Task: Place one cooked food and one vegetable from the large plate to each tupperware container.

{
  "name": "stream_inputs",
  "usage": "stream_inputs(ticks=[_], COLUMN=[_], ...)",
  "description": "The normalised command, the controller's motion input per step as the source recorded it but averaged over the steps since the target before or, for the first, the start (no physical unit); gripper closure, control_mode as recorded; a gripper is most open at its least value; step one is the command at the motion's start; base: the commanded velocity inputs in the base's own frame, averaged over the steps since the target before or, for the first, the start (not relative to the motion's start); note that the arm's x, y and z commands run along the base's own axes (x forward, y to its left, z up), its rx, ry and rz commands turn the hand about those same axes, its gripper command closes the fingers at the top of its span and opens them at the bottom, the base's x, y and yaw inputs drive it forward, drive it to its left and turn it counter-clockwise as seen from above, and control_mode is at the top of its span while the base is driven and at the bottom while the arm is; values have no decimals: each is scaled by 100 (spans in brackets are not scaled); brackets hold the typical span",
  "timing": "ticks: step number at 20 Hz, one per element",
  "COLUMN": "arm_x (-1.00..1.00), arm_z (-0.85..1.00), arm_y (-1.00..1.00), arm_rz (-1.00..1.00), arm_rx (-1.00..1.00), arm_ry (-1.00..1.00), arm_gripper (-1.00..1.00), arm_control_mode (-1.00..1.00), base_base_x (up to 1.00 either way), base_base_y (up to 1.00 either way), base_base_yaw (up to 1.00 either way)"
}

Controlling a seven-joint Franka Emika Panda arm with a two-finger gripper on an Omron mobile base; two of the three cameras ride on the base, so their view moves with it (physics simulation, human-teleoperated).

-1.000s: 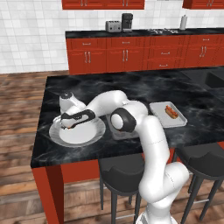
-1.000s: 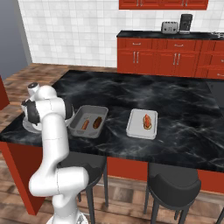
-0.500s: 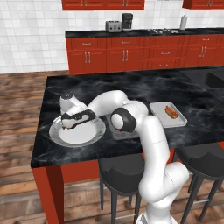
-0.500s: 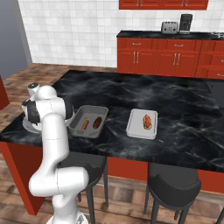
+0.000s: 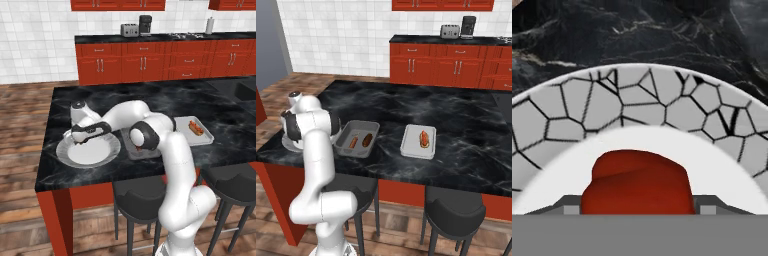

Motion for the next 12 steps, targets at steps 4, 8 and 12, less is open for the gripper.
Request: stream_inputs(ticks=[4, 8, 12], arm_x=[-74, -100, -63], arm_z=[85, 76, 29], arm_y=[-86, -100, -100], arm_rz=[0, -2, -23], arm_rx=[12, 18, 18], arm_ry=[-9, -7, 0], arm_gripper=[100, 100, 100], arm_control_mode=[-100, -100, -100], base_base_x=[0, 0, 0], base_base_y=[0, 0, 0], base_base_yaw=[0, 0, 0])
